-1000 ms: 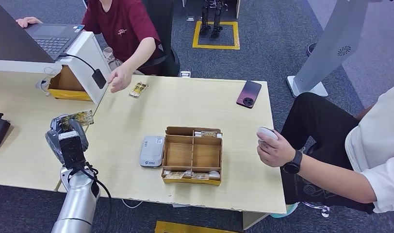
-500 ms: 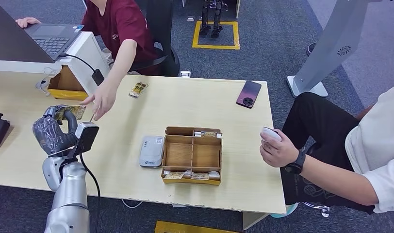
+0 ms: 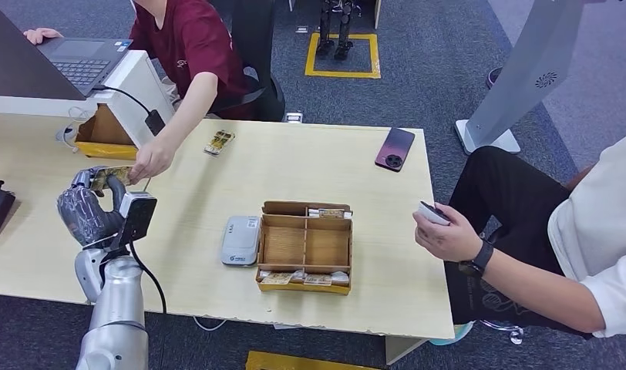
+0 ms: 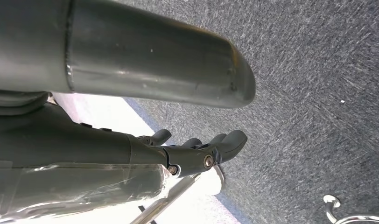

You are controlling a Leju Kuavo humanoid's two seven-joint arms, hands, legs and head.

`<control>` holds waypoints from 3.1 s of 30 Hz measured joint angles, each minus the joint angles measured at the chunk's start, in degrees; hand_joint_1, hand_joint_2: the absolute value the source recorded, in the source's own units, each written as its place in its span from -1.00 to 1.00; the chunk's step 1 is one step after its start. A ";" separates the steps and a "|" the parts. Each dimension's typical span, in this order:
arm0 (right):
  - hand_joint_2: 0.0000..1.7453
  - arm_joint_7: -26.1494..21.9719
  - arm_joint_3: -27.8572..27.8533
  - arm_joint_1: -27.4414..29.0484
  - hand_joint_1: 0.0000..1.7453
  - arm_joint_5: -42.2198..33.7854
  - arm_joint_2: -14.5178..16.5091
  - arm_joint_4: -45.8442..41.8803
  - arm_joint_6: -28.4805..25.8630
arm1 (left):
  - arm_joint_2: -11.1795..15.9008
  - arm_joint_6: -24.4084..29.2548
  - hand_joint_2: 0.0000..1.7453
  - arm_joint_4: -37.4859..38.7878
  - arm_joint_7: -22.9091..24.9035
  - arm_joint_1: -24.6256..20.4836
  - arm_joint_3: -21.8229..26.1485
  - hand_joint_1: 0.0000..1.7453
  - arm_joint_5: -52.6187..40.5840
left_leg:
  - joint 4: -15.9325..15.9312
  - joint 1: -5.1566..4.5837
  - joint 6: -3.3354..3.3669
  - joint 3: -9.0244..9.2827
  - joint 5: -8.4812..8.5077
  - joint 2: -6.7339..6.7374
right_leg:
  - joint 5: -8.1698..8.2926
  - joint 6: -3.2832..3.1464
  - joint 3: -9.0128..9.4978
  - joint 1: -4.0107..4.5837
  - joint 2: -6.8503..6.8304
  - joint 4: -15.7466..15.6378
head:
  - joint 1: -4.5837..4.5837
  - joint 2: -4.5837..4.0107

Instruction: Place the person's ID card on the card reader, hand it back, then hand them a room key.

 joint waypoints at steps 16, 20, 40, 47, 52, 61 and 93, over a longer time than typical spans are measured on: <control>-1.00 1.17 -0.68 0.24 -1.00 -0.46 -0.01 0.00 -1.14 | 0.72 -24.55 1.00 10.71 3.12 -1.18 -9.82 -1.00 32.46 | 0.00 -0.03 0.02 0.00 0.03 0.07 | 0.07 -0.01 0.01 -0.02 0.05 -0.01 | 0.01 0.00; -1.00 1.04 -2.01 0.76 -1.00 -0.64 -0.02 0.00 -1.21 | 1.99 -34.85 1.00 2.01 3.67 7.82 -20.11 -1.00 35.82 | 0.00 -0.04 0.08 -0.03 -0.10 0.15 | 0.00 0.03 -0.04 -0.03 0.13 -0.02 | 0.01 0.00; -1.00 2.34 -5.92 1.08 -1.00 -0.69 -0.09 0.00 -1.32 | 5.25 -0.27 1.00 -21.70 0.21 33.93 -47.02 -1.00 1.32 | -0.01 -0.03 0.07 0.00 -0.20 0.15 | -0.07 0.07 0.00 -0.02 0.03 -0.05 | 0.00 0.00; -1.00 2.23 -6.13 1.05 -1.00 -0.49 -0.09 -0.02 -1.36 | 4.23 -0.15 1.00 -22.62 0.17 34.63 -46.38 -1.00 -3.62 | -0.01 -0.03 0.07 -0.02 -0.20 0.15 | -0.08 0.07 0.00 -0.02 0.03 -0.05 | 0.01 0.00; -1.00 1.79 -6.29 1.05 -1.00 -0.37 -0.09 -0.12 -1.42 | 3.44 -0.14 1.00 -23.00 0.28 35.05 -44.52 -1.00 -8.06 | -0.01 -0.03 0.07 -0.01 -0.20 0.15 | -0.08 0.07 0.00 -0.02 0.03 -0.05 | 0.02 0.00; -1.00 1.79 -6.47 0.86 -1.00 -0.26 -0.14 -0.23 -1.70 | 2.06 -0.07 1.00 -22.99 0.10 35.27 -43.13 -1.00 -16.95 | -0.01 -0.04 0.08 0.00 -0.19 0.13 | -0.08 0.07 0.01 -0.02 0.02 -0.05 | -0.09 0.00; -1.00 2.19 -8.74 0.33 -1.00 -0.14 -0.57 -0.24 -2.34 | -1.80 -0.04 1.00 -11.63 0.17 32.04 -40.92 -1.00 -20.74 | 0.00 -0.04 0.08 0.03 -0.19 0.14 | -0.07 0.07 0.02 -0.03 0.01 -0.05 | -0.10 0.00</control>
